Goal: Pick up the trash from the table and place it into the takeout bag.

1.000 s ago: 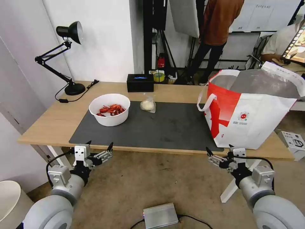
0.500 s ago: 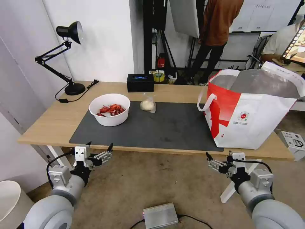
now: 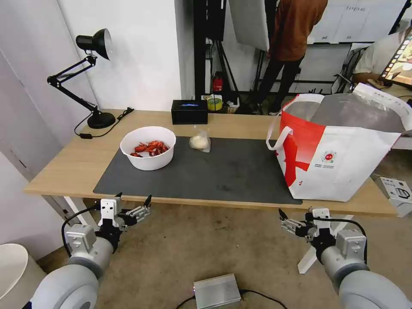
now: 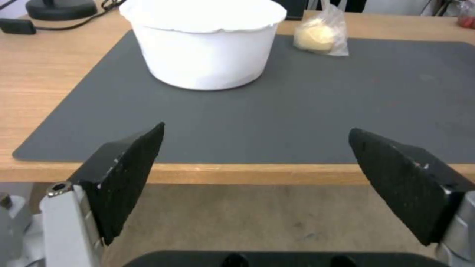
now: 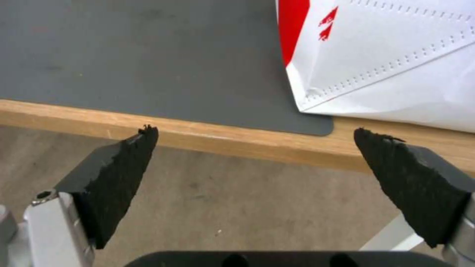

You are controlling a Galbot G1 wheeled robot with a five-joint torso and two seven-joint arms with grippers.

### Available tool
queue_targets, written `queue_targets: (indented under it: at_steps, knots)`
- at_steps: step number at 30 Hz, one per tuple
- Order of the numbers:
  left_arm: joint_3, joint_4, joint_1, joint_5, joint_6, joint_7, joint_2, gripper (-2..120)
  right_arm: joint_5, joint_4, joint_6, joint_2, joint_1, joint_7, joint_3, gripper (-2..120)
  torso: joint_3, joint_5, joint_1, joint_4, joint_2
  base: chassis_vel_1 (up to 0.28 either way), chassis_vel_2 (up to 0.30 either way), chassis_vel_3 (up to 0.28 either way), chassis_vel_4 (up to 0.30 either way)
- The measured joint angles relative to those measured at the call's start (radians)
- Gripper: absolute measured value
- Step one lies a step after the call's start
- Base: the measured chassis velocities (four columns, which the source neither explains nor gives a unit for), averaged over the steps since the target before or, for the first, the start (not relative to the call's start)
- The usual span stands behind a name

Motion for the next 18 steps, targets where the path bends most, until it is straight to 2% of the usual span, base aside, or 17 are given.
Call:
queue_targets:
  at_steps: [7,9,14,18]
  knots:
    - [-0.003,0.000,0.011,0.017,0.009,0.000,-0.003,100,0.065,-0.003,0.007,-0.023,0.057,-0.030,-0.035,100,0.000,0.0000,0.000,-0.0001,0.000,0.000,0.000,0.000,0.000]
    - [0.001,-0.009,0.012,0.021,0.022,0.000,-0.003,100,0.123,-0.021,0.031,-0.045,0.150,-0.088,-0.088,100,0.000,-0.0001,0.000,-0.0002,0.000,0.000,0.000,0.000,0.000]
    - [0.002,-0.015,0.007,0.018,0.023,-0.001,-0.002,100,0.178,-0.057,0.050,-0.074,0.299,-0.142,-0.164,100,0.000,0.0001,0.000,0.0005,0.000,0.000,0.000,0.000,0.000]
    - [0.007,-0.019,-0.001,0.010,0.025,-0.003,-0.001,100,0.206,-0.125,0.058,-0.094,0.463,-0.199,-0.250,100,0.000,0.0000,0.000,-0.0003,0.000,0.000,0.000,0.000,0.000]
